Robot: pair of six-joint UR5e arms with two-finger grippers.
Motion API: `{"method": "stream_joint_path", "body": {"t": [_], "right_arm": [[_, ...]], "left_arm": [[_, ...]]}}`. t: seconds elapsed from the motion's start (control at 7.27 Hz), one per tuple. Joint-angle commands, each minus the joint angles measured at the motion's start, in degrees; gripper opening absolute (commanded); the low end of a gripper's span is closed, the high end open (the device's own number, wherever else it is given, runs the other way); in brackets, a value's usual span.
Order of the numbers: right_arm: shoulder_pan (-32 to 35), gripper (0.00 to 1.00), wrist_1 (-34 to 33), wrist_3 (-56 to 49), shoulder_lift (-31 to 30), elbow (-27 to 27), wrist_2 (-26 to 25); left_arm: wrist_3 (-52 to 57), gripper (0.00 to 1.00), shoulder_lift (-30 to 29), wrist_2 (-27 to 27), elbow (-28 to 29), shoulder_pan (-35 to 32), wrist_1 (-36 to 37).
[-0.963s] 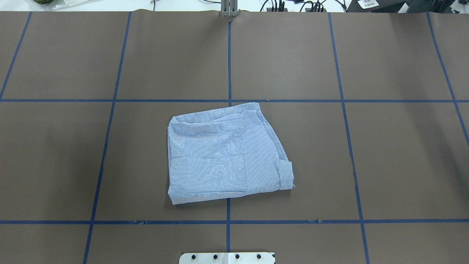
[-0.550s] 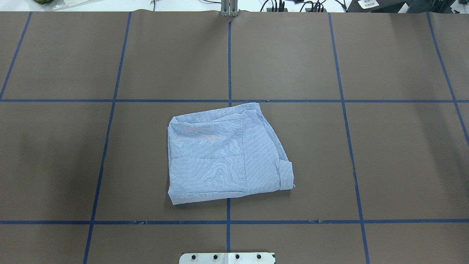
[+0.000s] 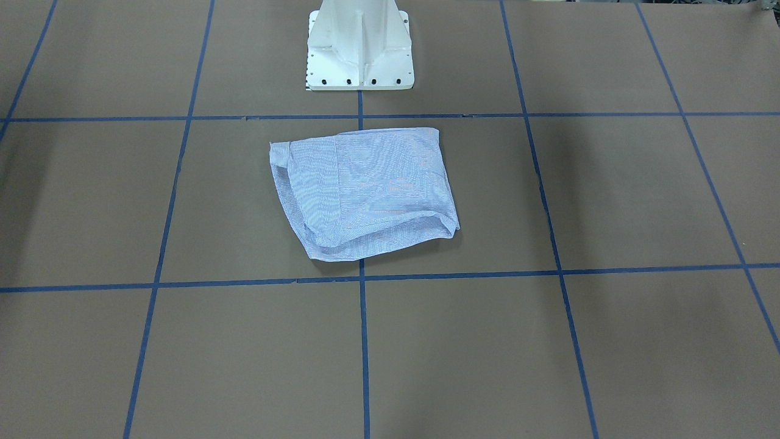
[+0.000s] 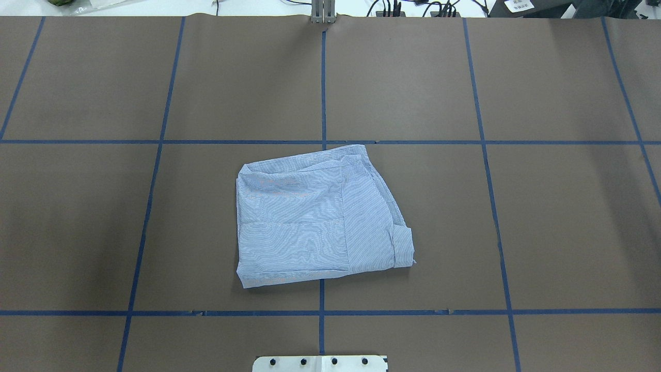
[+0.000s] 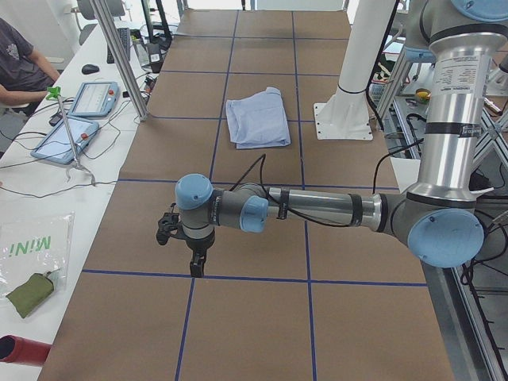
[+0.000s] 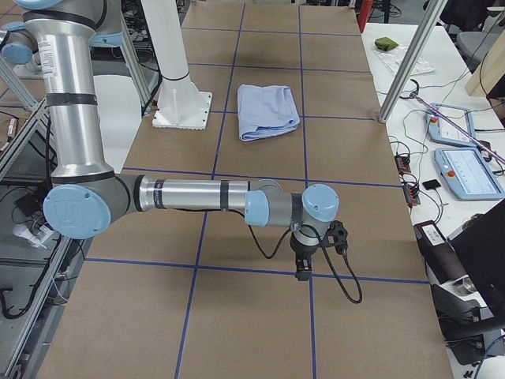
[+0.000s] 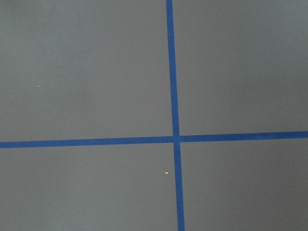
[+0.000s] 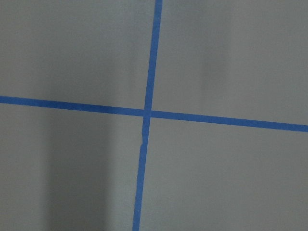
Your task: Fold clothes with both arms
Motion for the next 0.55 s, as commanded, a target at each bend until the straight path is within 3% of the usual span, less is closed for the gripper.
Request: {"method": "stream_joint_path", "body": {"t": [0.0, 0.28, 0.41], "right_arm": [[0.06, 1.0, -0.46, 1.87, -0.12, -0.04, 1.53], [0.06, 1.0, -0.28, 4.26, -0.21, 0.05, 2.85], [0.06, 1.0, -0.37, 4.35, -0.21, 0.05, 2.85]], "left_arm": [[5.99, 1.0, 0.71, -0.23, -2.74, -2.11, 6.57], [6.09, 1.0, 4.48, -6.96, -1.7, -2.12, 3.36], [6.26, 1.0, 5.1, -7.52, -1.52, -2.03, 2.99]]}}
